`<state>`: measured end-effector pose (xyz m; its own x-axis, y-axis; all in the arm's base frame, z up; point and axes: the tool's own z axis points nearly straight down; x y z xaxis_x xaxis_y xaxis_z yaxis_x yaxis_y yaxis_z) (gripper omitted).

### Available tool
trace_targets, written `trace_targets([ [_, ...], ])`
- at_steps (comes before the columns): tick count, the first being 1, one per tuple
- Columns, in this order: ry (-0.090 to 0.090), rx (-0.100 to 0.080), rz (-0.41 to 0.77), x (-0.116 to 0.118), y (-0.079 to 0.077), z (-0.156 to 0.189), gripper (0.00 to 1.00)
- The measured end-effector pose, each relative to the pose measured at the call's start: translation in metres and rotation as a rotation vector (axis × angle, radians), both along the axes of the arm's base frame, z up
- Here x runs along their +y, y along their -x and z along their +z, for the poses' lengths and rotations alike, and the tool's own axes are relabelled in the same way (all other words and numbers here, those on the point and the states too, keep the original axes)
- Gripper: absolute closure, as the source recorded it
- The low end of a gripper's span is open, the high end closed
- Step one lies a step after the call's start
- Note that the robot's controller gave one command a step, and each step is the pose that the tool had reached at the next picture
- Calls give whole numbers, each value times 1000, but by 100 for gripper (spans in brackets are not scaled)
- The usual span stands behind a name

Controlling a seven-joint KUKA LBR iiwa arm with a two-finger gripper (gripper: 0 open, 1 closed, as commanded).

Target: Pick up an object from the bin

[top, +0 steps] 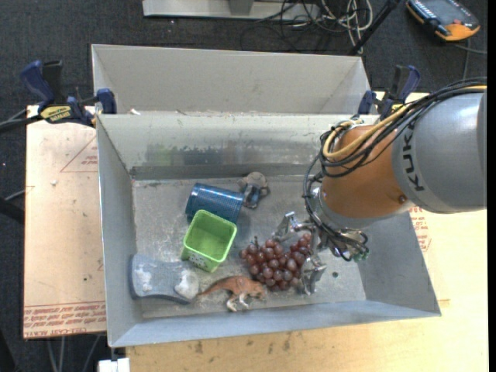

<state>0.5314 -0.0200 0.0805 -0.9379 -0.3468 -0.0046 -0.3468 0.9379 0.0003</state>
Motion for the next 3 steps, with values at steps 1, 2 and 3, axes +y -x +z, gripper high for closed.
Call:
trace_targets([
  [1,0,-25,34,2,-7,-13,100],
  [2,0,-23,40,2,-6,-12,100],
  [3,0,-16,42,2,-5,-7,100],
])
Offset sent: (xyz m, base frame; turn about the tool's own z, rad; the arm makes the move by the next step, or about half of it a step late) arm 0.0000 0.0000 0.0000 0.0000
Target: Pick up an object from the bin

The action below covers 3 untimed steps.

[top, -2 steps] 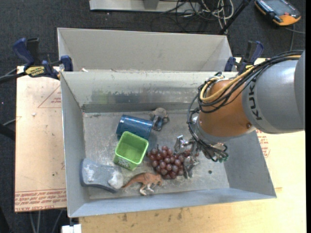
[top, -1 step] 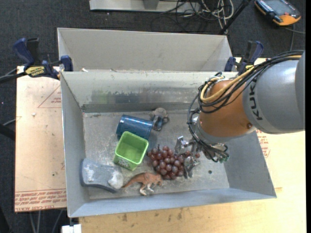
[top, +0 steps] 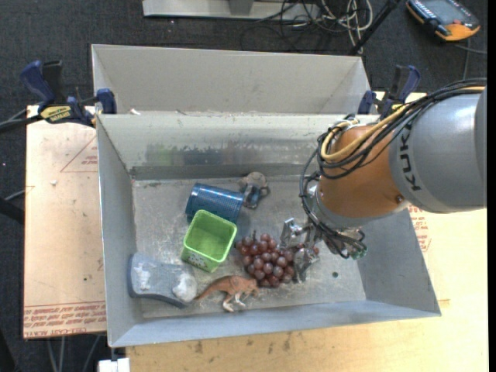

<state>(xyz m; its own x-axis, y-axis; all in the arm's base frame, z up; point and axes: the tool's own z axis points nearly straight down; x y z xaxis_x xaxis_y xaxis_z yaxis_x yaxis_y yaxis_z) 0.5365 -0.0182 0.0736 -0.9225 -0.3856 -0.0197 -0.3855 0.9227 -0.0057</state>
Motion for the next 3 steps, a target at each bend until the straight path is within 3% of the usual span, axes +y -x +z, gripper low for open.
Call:
trace_targets([
  [2,1,21,0,0,5,34,100],
  [3,1,20,-1,0,4,53,100],
])
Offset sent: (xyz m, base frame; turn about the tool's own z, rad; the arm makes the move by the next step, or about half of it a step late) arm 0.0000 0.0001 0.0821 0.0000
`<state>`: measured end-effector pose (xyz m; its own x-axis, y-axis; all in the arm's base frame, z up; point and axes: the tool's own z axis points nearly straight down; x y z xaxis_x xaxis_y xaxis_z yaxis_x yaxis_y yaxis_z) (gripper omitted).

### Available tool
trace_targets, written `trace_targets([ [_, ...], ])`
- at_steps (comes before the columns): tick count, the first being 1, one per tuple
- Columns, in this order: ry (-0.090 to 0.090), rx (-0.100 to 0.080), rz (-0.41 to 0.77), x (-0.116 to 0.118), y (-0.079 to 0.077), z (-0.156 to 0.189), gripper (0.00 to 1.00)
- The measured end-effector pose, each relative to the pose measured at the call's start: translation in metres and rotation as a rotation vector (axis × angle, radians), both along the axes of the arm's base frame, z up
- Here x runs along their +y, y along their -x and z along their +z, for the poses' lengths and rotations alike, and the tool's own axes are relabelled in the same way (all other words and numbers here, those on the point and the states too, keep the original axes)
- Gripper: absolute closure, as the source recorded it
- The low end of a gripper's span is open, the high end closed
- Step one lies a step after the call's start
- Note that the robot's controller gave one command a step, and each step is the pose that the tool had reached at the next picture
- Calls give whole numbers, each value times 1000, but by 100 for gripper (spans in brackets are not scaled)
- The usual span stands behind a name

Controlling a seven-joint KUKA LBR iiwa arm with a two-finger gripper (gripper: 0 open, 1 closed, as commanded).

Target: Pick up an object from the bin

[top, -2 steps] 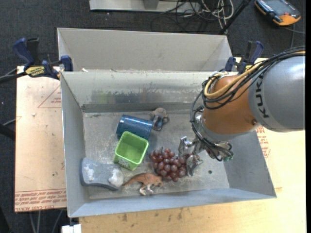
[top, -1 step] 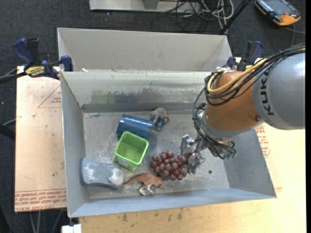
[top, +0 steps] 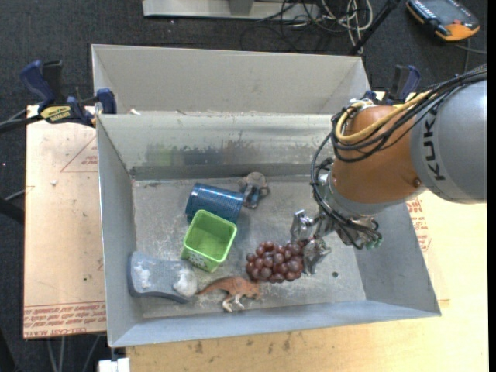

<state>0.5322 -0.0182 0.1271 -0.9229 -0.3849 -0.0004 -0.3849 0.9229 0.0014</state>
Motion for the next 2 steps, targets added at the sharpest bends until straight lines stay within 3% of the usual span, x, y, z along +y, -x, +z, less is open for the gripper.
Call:
trace_targets([
  [2,0,1,-1,0,0,37,100],
])
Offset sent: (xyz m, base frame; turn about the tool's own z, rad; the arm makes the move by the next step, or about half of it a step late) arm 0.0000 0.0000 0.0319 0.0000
